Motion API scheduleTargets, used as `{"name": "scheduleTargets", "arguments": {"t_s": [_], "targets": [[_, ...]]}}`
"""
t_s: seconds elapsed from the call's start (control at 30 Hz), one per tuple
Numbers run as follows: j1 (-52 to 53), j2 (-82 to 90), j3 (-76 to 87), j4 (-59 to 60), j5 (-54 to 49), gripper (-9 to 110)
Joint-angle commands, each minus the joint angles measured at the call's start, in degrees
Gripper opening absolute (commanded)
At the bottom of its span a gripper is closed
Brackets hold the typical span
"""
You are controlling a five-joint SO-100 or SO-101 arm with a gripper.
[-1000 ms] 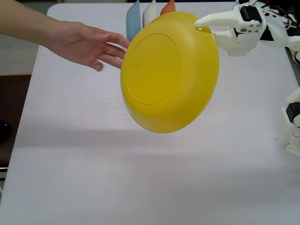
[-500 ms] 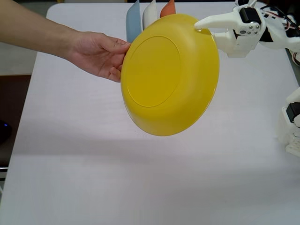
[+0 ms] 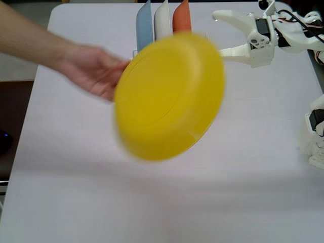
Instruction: Could you take three plates?
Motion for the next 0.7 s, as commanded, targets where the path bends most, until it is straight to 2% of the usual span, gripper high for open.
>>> {"name": "scheduleTargets", "arguments": {"t_s": [0.0, 0.13, 0.2, 0.27, 0.33, 0.57, 0.67], "targets": [[3.52, 4.13, -1.32, 0.7, -3.16, 57], [9.84, 4.66, -1.14, 0.88, -5.89, 53], [13.89, 4.66, 0.44, 2.81, -5.71, 47], [17.31, 4.57, 2.64, 3.6, -5.54, 26], [19.25, 3.43, 2.9, 5.01, -6.68, 0], [28.04, -6.94, 1.32, 6.24, -16.44, 1], [30.94, -12.04, -0.88, 6.24, -20.92, 17]]}}
